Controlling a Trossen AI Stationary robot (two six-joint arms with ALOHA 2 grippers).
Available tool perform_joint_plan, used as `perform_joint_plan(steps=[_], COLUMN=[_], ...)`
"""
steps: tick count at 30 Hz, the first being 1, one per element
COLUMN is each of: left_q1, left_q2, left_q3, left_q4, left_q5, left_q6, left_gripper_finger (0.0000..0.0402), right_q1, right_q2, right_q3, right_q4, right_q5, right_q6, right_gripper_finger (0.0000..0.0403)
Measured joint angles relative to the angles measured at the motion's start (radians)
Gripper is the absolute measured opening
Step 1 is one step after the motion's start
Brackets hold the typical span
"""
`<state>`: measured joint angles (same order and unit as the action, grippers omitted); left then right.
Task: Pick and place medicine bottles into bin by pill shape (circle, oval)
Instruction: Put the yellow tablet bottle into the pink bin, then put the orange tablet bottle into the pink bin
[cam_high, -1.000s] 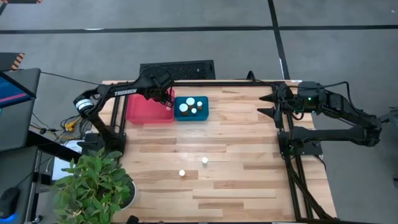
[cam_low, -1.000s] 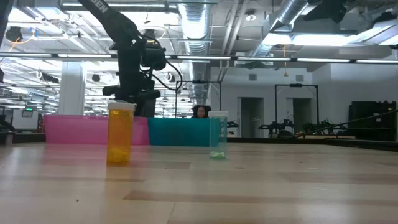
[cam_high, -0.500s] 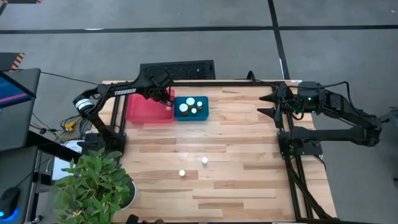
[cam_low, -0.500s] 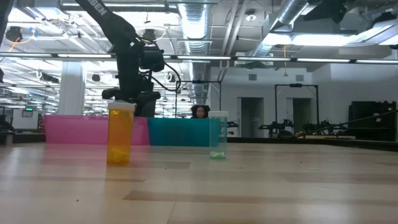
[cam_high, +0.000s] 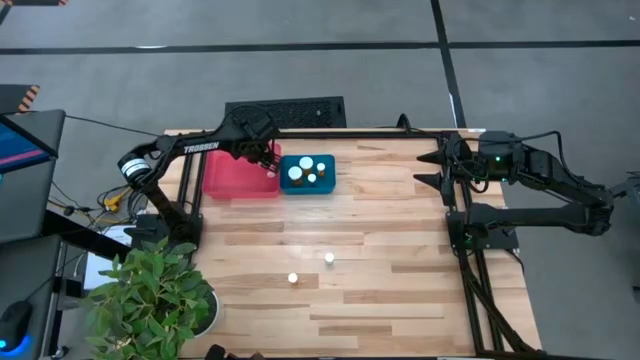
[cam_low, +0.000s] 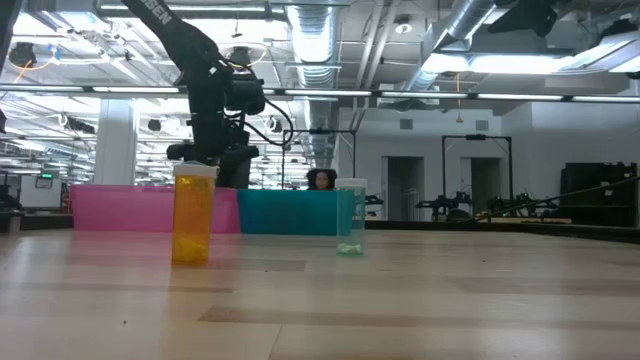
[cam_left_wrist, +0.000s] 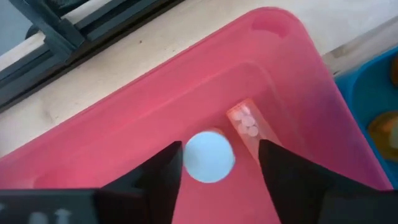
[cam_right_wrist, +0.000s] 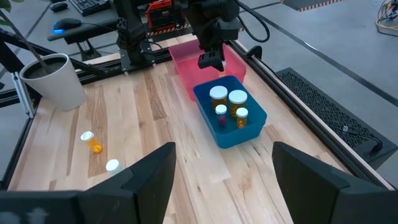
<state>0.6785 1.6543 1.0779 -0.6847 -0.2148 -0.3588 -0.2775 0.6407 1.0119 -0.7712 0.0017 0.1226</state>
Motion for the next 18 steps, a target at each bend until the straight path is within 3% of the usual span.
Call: perform_joint_plan(steps=[9, 18], left_q1=[-0.038, -0.169], left_q2=[0.0, -0.001], left_q3=[0.093, 0.283], left_q4=[-0.078, -0.165], left_q5=[0.004, 0.103], left_q6=[0.042, 0.133], left_gripper_finger=[0.0272, 0.0274], right_q1=[0.0, 0.0], right_q2=[0.0, 0.0], right_q3=[0.0, 0.0], right_q4=[0.0, 0.0], right_q5=[-0.003, -0.003], right_q6=[0.0, 0.0], right_gripper_finger=[0.0276, 0.0276])
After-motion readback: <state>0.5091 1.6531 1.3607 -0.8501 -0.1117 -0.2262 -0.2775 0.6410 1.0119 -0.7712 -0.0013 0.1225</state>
